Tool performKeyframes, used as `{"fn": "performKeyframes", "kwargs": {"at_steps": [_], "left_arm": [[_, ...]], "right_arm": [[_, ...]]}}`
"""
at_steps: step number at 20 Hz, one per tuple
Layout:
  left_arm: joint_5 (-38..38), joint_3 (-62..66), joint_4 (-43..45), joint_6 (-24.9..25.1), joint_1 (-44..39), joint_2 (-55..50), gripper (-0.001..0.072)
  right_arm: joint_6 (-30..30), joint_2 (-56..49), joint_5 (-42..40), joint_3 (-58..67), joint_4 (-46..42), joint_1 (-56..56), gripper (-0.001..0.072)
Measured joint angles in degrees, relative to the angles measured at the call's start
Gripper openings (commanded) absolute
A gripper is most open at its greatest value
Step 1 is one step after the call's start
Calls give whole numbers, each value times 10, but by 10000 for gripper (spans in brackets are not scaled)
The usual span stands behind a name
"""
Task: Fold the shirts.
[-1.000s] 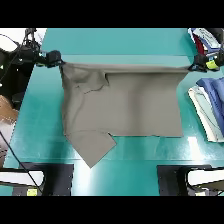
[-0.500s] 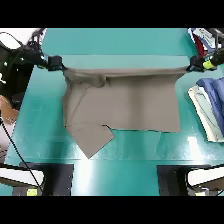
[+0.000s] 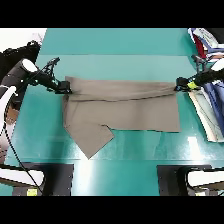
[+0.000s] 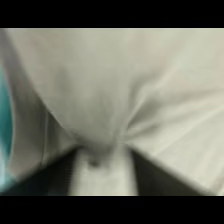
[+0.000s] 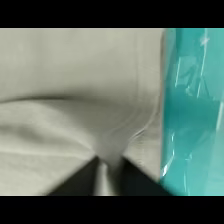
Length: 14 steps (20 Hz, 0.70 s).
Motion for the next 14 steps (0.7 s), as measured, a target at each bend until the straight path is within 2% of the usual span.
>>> {"fn": "performKeyframes", "kwargs": {"at_steps": [3,8,14], "left_arm": [[-26,-12,38,-23,5,25,488],[-73,-96,97,-59,22,144,489],[-78,-329,53,-90,27,315,488]], "right_arm": [[0,11,13,-8,1,1,448],[1,97,33,-67,1,-37,448],[1,224,23,-177,5,-70,448]]}}
